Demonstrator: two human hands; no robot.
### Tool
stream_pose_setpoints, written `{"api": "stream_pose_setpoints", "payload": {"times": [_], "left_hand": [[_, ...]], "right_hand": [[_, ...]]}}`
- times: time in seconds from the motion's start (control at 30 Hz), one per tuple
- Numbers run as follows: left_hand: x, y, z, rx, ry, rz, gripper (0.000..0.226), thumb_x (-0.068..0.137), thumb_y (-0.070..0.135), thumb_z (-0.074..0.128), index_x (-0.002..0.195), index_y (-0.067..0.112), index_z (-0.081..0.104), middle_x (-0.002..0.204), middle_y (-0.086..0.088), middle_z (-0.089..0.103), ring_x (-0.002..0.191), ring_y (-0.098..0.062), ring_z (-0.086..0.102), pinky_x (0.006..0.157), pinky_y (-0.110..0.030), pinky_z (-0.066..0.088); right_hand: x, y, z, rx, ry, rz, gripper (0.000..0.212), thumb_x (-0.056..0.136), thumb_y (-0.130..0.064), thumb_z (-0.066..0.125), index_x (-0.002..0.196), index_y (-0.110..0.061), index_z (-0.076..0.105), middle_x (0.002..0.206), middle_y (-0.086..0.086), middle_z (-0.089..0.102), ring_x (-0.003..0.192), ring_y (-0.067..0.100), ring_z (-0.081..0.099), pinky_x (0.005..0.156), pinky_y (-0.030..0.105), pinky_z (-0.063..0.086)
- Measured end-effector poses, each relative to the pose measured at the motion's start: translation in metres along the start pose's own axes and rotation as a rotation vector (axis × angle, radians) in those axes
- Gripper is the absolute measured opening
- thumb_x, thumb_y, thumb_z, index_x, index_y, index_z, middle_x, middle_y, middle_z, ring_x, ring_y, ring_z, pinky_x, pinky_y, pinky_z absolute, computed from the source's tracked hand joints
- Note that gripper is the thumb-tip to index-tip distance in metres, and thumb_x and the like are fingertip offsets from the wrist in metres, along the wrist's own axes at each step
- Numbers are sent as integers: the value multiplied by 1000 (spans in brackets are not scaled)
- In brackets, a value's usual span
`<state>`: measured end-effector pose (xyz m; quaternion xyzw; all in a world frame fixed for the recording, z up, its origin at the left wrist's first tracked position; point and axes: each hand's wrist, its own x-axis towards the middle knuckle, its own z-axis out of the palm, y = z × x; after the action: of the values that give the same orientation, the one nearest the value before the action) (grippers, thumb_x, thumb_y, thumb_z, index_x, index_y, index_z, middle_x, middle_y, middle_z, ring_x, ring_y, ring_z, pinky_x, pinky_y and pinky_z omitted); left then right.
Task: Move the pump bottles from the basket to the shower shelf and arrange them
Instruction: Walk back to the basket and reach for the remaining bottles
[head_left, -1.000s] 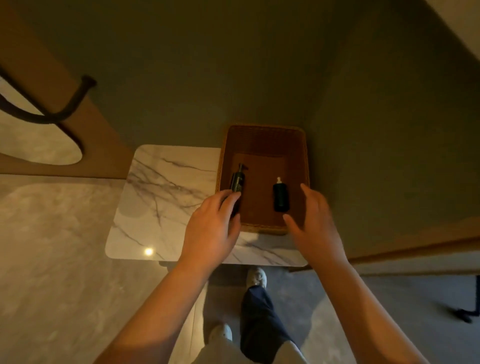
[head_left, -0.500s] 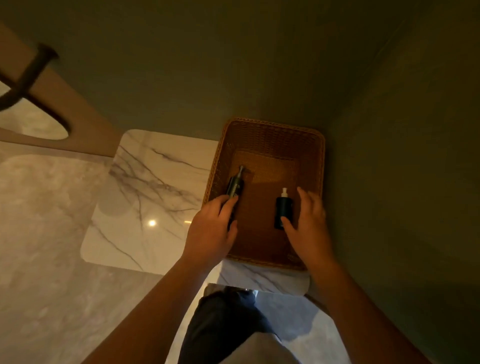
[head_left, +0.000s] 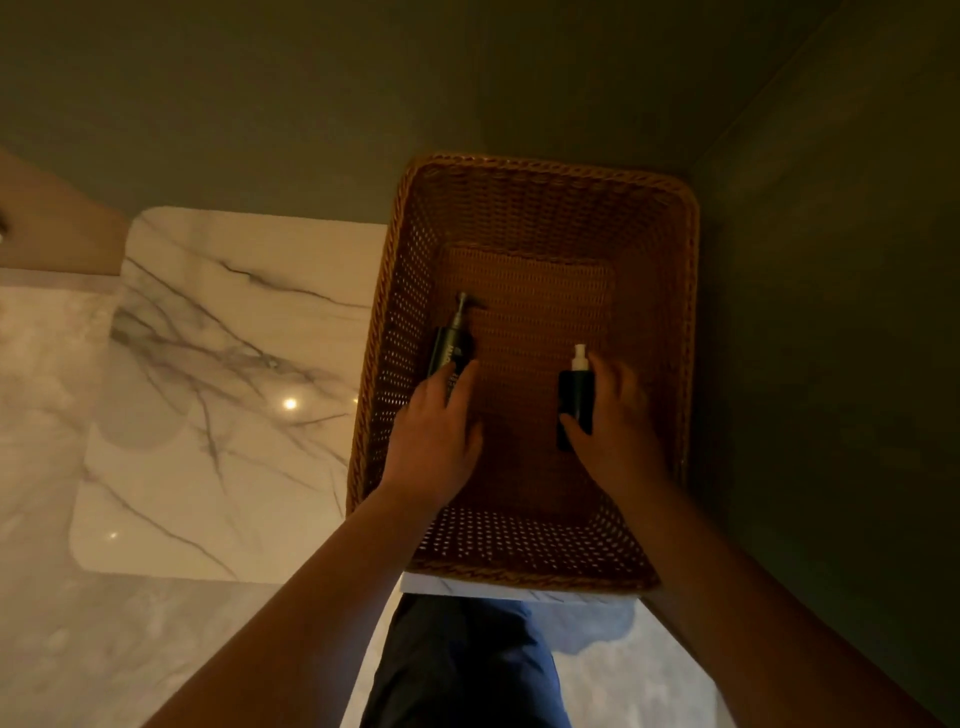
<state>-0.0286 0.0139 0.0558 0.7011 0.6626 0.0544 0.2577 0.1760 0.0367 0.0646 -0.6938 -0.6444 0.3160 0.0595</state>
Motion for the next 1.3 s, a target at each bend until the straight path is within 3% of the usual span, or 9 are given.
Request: {"api": "stream_pose_setpoints", "payload": {"times": [0.23,0.47,0.67,0.8,0.93,1.03,1.13,1.3], "left_hand": [[34,-23,53,53,-117,-158,78,92,35,51,150,19,2,154,-12,14,137,-28,21,107,-47,32],[50,-32,81,63,-166,-258,81,93,32,51,150,20,-5,156,-13,1,139,-34,16,106,-47,35],[60,-38,91,-20,-144,-245,85,91,31,55,150,26,-6,154,-17,7,134,-37,27,102,-47,40],[58,-35,101,-80,-179,-214,92,89,32,59,148,35,-13,147,-19,20,126,-34,37,96,-46,45],[54,-33,107,-97,-212,-226,102,86,33,64,142,40,-21,143,-20,26,120,-34,43,90,-44,46],[52,-33,107,-99,-233,-227,99,88,31,62,143,40,-20,139,-21,30,115,-33,46,88,-43,46],[51,-33,103,-107,-249,-243,96,88,27,61,147,36,-15,138,-21,31,115,-33,46,90,-42,44],[39,-30,87,-182,-283,-264,98,85,28,62,147,35,-13,136,-18,34,113,-32,46,90,-43,45]], "right_hand": [[30,34,44,69,-72,106,82,89,-26,62,152,-20,10,153,15,16,137,31,24,109,51,30],[40,56,72,57,-87,147,84,89,-27,62,152,-18,8,155,16,11,138,33,21,108,51,31],[45,60,83,35,-24,153,85,86,-28,65,151,-16,12,153,18,14,136,33,24,108,49,33],[42,59,93,56,-18,165,91,83,-30,69,151,-18,10,153,18,13,135,34,28,106,48,36],[39,57,100,167,-38,235,98,81,-26,72,151,-25,4,151,18,16,129,33,37,97,45,45],[38,58,102,193,-16,257,97,80,-22,73,151,-25,7,148,19,21,124,33,43,89,42,48],[34,59,99,227,-23,284,95,78,-22,74,150,-26,11,144,18,25,116,33,47,82,47,53],[19,55,85,299,1,271,99,73,-15,77,148,-29,14,142,14,26,116,30,46,81,43,53]]}}
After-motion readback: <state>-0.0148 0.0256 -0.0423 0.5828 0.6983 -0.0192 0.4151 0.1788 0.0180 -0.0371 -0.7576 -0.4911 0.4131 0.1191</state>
